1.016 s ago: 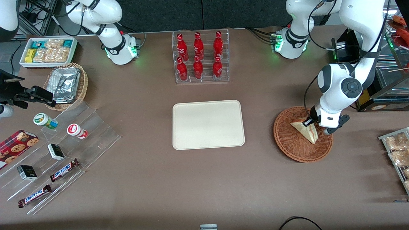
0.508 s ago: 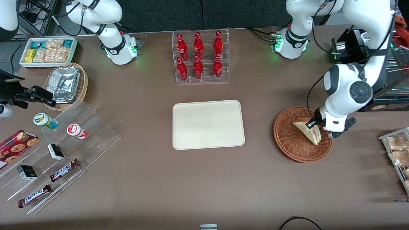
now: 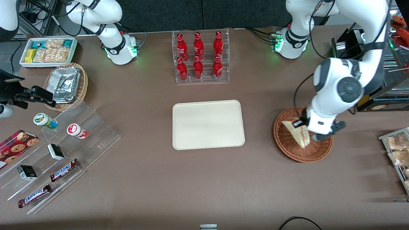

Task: Place sandwich from basket to tray
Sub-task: 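Lift the sandwich and carry it with the left gripper over the cream tray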

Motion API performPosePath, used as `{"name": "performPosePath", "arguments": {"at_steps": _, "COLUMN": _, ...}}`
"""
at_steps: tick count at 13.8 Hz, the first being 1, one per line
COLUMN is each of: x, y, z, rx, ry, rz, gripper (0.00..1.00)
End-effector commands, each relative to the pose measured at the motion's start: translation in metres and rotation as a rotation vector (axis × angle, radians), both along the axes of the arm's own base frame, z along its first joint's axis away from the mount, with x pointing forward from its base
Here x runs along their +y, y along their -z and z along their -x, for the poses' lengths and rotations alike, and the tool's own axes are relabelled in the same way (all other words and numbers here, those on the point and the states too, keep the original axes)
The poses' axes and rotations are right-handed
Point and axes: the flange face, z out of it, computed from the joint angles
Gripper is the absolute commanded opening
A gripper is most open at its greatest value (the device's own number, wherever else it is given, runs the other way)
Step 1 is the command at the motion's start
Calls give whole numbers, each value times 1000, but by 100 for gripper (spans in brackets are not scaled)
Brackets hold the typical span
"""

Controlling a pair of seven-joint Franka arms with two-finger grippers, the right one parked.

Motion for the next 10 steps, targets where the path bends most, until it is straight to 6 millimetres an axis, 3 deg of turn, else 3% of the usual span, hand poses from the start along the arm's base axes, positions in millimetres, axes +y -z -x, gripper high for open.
{"name": "performPosePath", "arguments": {"at_steps": 1, "x": -68, "y": 3, "z": 0, "rx": 5, "ry": 93, "rz": 8, "gripper": 0}}
{"name": "performPosePath", "arguments": {"at_steps": 5, "x": -156, "y": 13, "z": 13, "rx": -2, "ry": 242, "rz": 17, "gripper": 0}}
{"name": "performPosePath", "arguments": {"at_steps": 10, "x": -237, "y": 36, "z": 34, "rx": 23, "ry": 368, "rz": 58, "gripper": 0}}
